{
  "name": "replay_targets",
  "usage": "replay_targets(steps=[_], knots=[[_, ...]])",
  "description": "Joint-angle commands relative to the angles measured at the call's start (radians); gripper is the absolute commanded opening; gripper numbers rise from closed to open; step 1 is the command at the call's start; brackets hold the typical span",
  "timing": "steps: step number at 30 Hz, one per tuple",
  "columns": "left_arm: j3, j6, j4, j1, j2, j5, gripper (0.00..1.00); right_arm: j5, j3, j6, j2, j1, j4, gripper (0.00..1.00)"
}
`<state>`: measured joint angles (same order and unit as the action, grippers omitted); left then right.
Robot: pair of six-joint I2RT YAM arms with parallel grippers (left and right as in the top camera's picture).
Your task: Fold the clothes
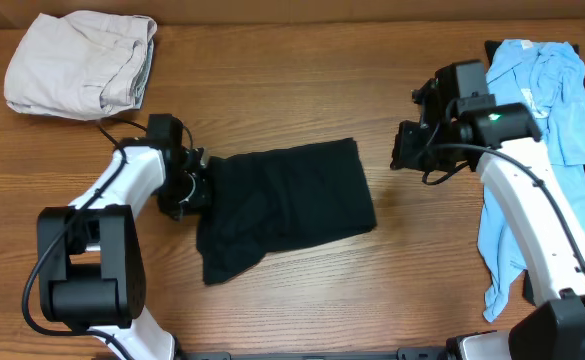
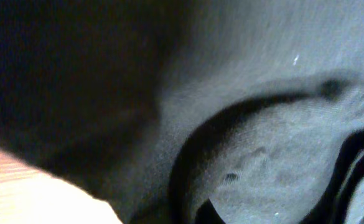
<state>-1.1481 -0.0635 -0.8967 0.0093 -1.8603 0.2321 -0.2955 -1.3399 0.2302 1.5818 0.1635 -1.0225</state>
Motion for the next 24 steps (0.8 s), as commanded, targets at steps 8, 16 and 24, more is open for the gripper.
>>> replay_targets(steps=[8,16,24], knots=[[-0.374,0.087,-0.304,-0.019,-0.013,-0.122,0.04,-0.285,0.383,-0.083,-0.001,0.0,0.373,0.04],[-0.537,0.087,-0.416,-0.084,-0.013,-0.14,0.04,-0.293,0.41,-0.101,0.011,0.076,0.471,0.04],[-0.605,0.036,-0.434,-0.212,-0.013,-0.139,0.04,-0.278,0.409,0.01,0.063,0.15,0.574,0.04]])
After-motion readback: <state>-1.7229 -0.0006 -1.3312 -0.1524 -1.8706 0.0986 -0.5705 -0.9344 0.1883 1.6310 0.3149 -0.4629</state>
